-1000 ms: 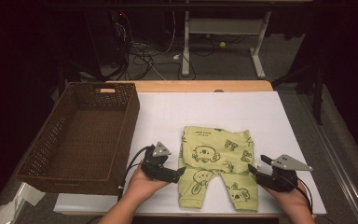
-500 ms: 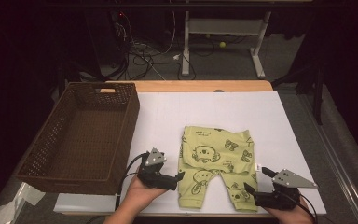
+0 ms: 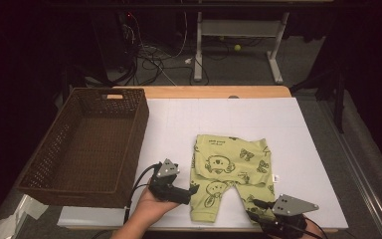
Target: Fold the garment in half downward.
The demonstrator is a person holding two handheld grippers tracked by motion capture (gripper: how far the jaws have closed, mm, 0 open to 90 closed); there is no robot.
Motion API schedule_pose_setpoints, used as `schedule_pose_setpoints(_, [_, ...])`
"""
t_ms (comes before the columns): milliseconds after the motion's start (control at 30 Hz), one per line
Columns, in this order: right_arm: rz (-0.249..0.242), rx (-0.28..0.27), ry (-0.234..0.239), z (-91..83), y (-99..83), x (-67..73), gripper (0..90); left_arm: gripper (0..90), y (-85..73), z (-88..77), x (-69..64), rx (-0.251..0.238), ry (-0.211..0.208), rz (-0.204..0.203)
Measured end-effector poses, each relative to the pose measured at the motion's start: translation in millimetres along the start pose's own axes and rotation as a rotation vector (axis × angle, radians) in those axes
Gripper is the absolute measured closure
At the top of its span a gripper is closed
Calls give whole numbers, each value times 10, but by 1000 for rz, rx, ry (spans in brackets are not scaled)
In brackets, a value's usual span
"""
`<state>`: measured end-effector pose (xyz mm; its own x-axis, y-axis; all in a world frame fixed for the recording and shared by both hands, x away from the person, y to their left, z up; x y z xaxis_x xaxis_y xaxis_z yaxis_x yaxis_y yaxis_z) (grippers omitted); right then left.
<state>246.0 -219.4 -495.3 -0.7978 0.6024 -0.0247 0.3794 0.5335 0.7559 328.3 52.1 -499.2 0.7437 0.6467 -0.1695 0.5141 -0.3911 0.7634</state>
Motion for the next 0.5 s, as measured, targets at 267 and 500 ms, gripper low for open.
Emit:
schedule_pose_setpoints(267, [-62, 115, -31, 96, -79, 72, 717, 0, -3, 4, -10, 7, -8, 5])
schedule_pose_setpoints(500, [-86, 126, -53, 106, -27, 107, 823, 0, 0, 19, -26, 10, -12, 14])
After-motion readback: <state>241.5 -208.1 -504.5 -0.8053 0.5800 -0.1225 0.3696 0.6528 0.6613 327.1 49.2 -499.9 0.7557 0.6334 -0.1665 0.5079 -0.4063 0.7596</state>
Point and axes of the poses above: each handheld gripper's, and its own axes: z roughly forward along the jaws, y roughly out of its top, x roughly to its left, the point moved 6 cm from there along z, roughly forward along the jaws, and after that the axes turned 2 degrees about x, right-handed, at the moved point
